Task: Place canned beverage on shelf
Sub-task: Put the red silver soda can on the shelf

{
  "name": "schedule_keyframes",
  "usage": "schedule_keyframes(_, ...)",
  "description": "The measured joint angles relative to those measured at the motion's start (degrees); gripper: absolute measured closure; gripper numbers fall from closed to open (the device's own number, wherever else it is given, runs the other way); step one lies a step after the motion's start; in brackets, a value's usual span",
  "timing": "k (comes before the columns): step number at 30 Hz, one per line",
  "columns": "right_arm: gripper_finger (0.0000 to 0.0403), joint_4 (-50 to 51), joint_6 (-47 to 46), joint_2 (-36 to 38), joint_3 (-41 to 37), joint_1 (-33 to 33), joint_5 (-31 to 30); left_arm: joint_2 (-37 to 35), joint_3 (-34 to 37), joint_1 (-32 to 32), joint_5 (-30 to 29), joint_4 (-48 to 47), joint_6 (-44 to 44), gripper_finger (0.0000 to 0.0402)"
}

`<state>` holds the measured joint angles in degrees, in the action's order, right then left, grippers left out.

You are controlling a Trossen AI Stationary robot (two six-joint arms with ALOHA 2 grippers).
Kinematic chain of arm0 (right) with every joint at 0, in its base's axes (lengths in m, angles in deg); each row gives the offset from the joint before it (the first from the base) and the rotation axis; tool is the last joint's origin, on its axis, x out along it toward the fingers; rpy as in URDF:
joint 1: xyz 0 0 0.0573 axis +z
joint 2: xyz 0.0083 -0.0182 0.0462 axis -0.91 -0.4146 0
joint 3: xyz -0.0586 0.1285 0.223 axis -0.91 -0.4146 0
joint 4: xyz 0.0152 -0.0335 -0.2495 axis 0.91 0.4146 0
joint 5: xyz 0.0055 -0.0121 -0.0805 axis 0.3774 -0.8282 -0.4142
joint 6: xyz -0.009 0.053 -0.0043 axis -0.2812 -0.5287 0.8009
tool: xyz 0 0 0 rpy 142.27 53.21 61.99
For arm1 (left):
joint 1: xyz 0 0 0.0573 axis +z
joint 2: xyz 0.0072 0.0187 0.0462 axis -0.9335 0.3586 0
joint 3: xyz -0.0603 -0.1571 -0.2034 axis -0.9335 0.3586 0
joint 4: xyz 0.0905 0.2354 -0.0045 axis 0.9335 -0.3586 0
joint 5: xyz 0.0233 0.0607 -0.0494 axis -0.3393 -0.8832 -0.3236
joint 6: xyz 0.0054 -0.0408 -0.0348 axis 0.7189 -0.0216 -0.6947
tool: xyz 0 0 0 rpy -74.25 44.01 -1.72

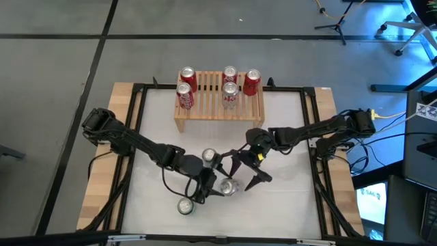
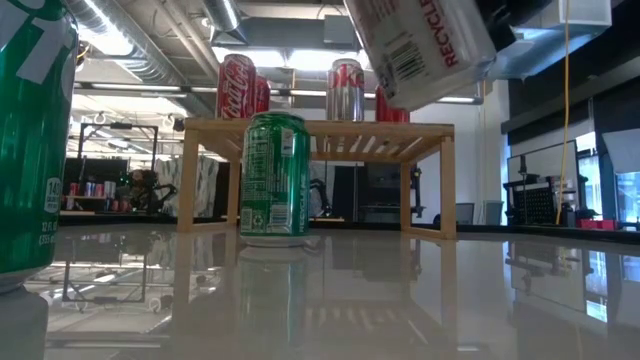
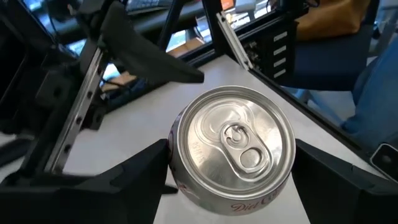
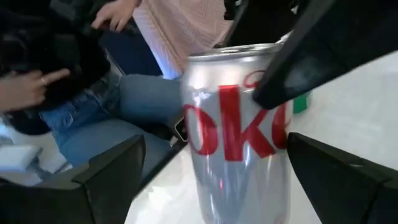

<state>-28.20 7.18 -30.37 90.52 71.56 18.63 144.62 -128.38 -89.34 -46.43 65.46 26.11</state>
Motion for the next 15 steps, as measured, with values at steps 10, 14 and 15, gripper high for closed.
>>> schedule_keyframes(10, 0.0017, -1.64, -3.65, 0.00, 0.02, -0.03, -0.01, -0.04, 0.00, 0.22, -1.43, 1.32, 2.03, 0.0112)
schedule_keyframes(14, 0.0017, -1.36, -4.25, 0.00, 0.02, -0.03, -0.01, -0.04, 0.00, 0.24, -1.34, 0.99, 1.78, 0.0112)
schedule_keyframes(15, 0.0017, -1.25, -4.29, 0.00, 0.02, -0.03, -0.04, -0.04, 0.00, 0.24, -1.25, 0.70, 1.59, 0.0112)
